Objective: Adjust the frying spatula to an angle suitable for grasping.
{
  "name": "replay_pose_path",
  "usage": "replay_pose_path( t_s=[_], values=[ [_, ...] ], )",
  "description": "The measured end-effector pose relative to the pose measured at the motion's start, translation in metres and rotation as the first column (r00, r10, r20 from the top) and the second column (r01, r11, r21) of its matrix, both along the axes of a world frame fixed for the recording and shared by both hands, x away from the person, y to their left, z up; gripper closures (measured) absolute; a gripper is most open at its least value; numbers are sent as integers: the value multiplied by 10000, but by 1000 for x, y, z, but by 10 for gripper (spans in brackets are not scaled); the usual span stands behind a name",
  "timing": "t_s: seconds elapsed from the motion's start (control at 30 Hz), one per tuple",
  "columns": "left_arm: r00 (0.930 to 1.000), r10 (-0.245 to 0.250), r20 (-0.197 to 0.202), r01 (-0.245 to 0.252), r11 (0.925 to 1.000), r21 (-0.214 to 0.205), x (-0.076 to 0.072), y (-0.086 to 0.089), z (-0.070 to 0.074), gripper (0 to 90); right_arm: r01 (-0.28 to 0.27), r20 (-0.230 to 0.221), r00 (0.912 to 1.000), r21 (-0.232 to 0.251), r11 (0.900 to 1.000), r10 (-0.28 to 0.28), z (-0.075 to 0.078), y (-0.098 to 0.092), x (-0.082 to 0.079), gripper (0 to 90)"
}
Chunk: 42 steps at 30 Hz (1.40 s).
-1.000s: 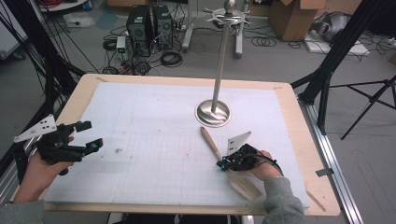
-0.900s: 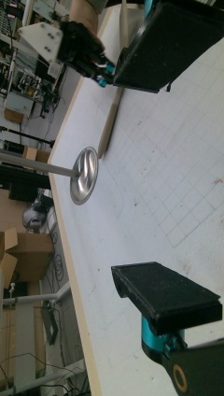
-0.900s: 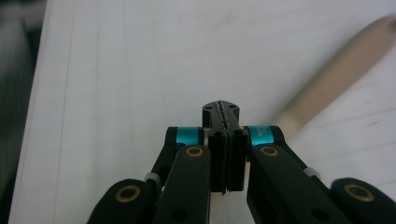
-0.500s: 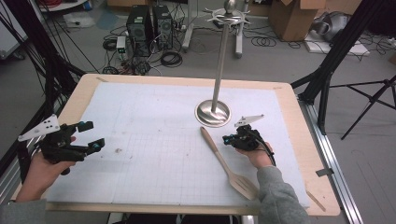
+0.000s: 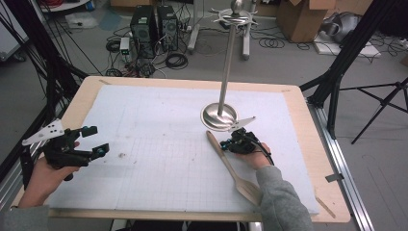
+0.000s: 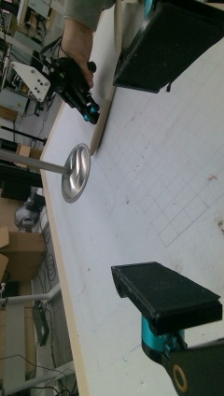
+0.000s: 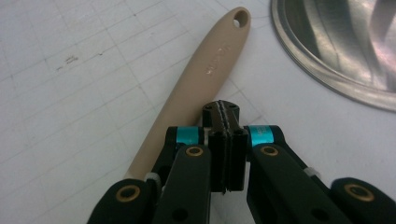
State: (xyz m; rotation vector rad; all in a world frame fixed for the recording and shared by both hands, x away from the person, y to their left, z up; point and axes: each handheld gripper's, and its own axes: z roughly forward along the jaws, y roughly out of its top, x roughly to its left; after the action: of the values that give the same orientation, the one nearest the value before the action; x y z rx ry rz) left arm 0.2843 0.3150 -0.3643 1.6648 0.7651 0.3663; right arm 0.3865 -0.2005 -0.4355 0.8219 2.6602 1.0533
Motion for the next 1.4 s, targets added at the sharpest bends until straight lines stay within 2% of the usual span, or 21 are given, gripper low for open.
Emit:
replay_pose_path(
  t_s=[0.13,0.27,0.33,0.53,0.6,0.8,0.9,1.07,1.17,1.23,1.4],
  values=[
    [10000,-15,14,15,10000,-17,0,-1,0,93,-469,199,9987,-471,9978,479,3,8,0,900],
    [10000,-36,-3,36,10000,-13,1,-1,0,92,-808,198,9965,-471,9956,818,6,15,0,900],
    [10000,-37,1,37,10000,2,1,-1,0,93,-1005,243,9945,-672,9927,1023,8,19,0,900],
    [10000,-41,-7,41,10000,19,1,-1,0,93,-1340,407,9899,-453,9899,1358,7,24,-1,900],
    [10000,-28,-6,28,10000,26,1,-1,0,92,-1663,475,9847,-344,9855,1678,7,29,-3,900],
    [10000,-47,-12,47,10000,21,1,-2,0,92,-2166,619,9736,-525,9748,2197,8,40,-5,900],
    [10000,-56,-33,56,10000,45,1,-2,-1,92,-2564,673,9630,-694,9641,2610,9,47,-8,900],
    [10000,-66,18,66,10000,24,1,-2,0,93,-3353,673,9376,-840,9383,3411,11,59,-12,900],
    [10000,-66,12,66,10000,18,1,-2,0,92,-3529,586,9317,-874,9316,3584,12,63,-13,900],
    [10000,-86,-9,86,10000,44,1,-2,0,93,-3730,593,9237,-859,9239,3784,12,66,-14,900],
    [9999,-113,-23,113,9999,43,2,-3,0,92,-3952,544,9146,-882,9143,4006,13,71,-17,900]
  ],
)
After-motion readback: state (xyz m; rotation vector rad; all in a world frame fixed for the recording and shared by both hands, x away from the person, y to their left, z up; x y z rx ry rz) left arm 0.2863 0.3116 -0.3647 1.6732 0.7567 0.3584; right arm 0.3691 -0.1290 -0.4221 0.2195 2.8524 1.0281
